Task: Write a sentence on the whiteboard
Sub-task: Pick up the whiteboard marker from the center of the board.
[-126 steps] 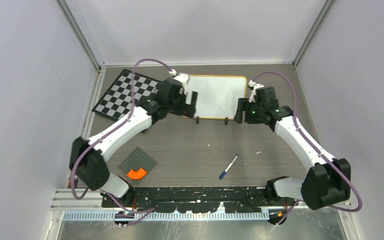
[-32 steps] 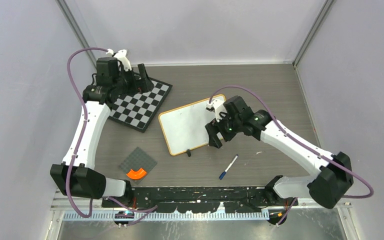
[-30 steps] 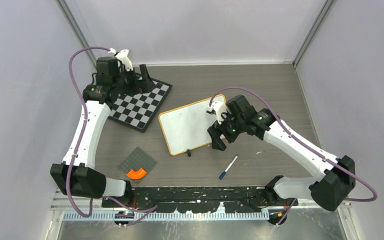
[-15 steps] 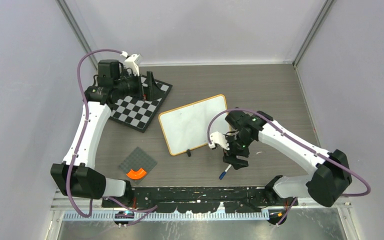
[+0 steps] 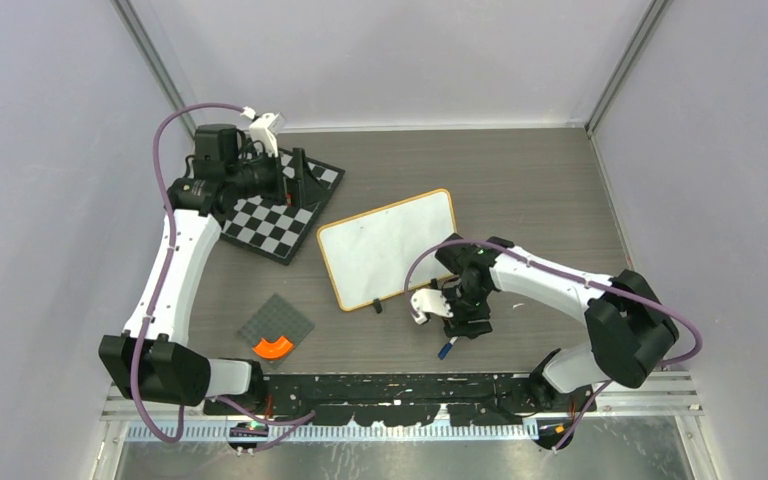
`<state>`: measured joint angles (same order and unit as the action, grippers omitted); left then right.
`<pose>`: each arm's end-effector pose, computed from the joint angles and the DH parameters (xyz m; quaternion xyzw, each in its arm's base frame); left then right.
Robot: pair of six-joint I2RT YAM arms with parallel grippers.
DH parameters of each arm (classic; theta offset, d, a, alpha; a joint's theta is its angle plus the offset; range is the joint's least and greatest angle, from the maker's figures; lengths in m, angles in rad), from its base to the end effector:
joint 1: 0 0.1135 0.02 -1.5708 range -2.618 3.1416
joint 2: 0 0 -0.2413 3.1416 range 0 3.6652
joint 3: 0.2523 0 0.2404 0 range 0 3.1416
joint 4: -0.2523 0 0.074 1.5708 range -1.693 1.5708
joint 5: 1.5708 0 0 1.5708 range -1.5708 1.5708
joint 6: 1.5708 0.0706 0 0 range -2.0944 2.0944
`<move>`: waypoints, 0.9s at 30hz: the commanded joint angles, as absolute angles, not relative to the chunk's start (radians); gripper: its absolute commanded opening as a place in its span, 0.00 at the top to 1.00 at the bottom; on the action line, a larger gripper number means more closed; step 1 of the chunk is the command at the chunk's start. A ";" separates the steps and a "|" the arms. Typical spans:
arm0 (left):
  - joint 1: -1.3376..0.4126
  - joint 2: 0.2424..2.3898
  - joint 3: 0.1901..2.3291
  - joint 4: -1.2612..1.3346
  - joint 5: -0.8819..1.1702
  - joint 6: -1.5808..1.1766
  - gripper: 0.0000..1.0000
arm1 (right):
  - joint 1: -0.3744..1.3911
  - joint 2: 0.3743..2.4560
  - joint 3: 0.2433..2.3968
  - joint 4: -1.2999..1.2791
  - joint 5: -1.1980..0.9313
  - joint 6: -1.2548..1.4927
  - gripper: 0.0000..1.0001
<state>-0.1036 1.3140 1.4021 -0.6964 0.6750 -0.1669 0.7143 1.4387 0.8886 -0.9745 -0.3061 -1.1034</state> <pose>0.2852 -0.0740 0.3534 0.1267 0.8408 -0.3497 0.3932 0.1557 0.1632 0.1410 -0.7815 0.6045 0.1451 0.0519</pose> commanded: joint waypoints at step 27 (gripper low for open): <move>-0.103 1.317 1.453 -0.811 0.704 -0.082 0.00 | 0.754 1.240 0.922 -1.105 -0.241 -1.028 1.00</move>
<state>-0.1036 1.3151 1.3975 -0.7326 0.6754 -0.1474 0.7551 1.3235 0.7750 -0.9390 -0.1848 -1.0912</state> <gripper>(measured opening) 0.996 0.061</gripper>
